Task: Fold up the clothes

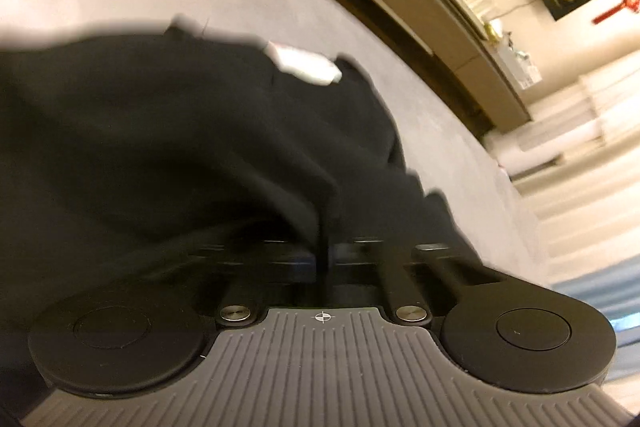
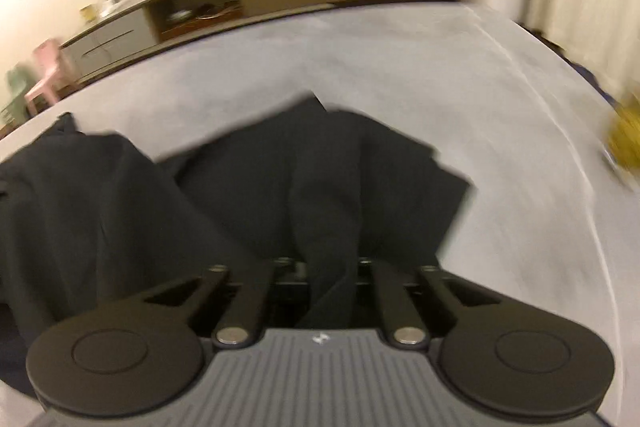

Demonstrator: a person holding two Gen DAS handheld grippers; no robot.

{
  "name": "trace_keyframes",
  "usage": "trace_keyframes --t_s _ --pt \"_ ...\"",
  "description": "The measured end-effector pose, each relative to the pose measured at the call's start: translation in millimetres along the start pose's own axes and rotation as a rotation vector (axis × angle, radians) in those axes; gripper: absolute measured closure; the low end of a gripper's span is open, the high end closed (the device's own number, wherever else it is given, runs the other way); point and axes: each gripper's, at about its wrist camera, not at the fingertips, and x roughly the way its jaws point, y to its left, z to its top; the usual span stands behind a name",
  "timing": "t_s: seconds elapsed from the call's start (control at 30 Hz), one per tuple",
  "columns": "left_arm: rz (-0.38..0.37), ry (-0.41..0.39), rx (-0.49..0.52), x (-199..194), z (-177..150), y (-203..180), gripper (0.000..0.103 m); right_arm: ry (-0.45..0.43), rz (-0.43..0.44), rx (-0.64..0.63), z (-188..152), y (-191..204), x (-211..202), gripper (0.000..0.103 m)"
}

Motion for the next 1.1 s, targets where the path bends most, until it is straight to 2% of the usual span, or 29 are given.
trace_keyframes --t_s 0.07,0.1,0.23,0.33,0.37,0.43,0.5,0.57,0.6,0.67,0.7,0.77,0.8,0.83,0.87,0.93,1.1 --pt "-0.039 -0.113 0.013 -21.3 35.9 -21.5 0.103 -0.096 0.041 0.064 48.2 3.7 -11.5 0.098" --pt "-0.068 -0.165 0.012 -35.1 53.1 -31.1 0.103 -0.113 0.046 0.082 49.0 2.6 -16.3 0.098" --pt "-0.267 -0.381 0.026 -148.6 85.1 -42.9 0.103 -0.121 0.042 0.126 10.6 -6.6 -31.6 0.098" --pt "-0.37 -0.472 0.076 -230.7 61.8 -10.9 0.103 -0.128 0.038 0.159 -18.3 -13.5 -43.0 0.098" --pt "-0.357 -0.48 0.089 -250.7 44.0 7.6 0.103 -0.13 0.037 0.17 -27.9 -15.8 -46.8 0.098" --pt "-0.272 -0.449 0.081 -265.9 9.5 46.4 0.103 -0.134 0.034 0.192 -47.1 -20.4 -54.4 0.098" --pt "-0.13 -0.35 0.052 -253.1 -28.8 89.8 0.103 -0.138 0.032 0.214 -66.3 -25.0 -62.1 0.097" --pt "0.02 -0.24 -0.034 -229.7 -57.4 132.2 0.094 -0.142 0.03 0.236 -85.5 -29.6 -69.7 0.093" --pt "0.072 -0.201 -0.08 -220.6 -68.2 150.5 0.094 -0.144 0.028 0.247 -95.1 -31.9 -73.5 0.09" --pt "0.095 -0.171 -0.146 -213.1 -81.1 175.7 0.088 -0.147 0.023 0.28 -109.4 -38.5 -78.6 0.081" --pt "0.096 -0.183 -0.172 -215.9 -83.5 181.4 0.086 -0.146 0.017 0.306 -111.9 -43.6 -78.8 0.079" --pt "0.071 -0.221 -0.214 -227.0 -85.7 187.0 0.073 -0.145 0.006 0.358 -116.9 -53.9 -79.2 0.072" --pt "0.062 -0.236 -0.228 -232.0 -86.0 188.5 0.07 -0.145 0.0 0.384 -119.4 -59.0 -79.4 0.067" --pt "0.061 -0.245 -0.226 -236.0 -84.7 187.0 0.065 -0.168 -0.021 0.38 -119.9 -57.8 -83.4 0.058" --pt "0.062 -0.252 -0.225 -239.0 -83.4 185.4 0.063 -0.197 -0.047 0.362 -120.6 -56.7 -88.1 0.054" --pt "0.069 -0.256 -0.228 -242.6 -84.1 185.2 0.061 -0.226 -0.082 0.346 -123.1 -54.2 -91.8 0.052" --pt "0.084 -0.266 -0.249 -242.9 -86.3 193.2 0.059 -0.186 -0.097 0.375 -120.8 -52.7 -76.0 0.049"
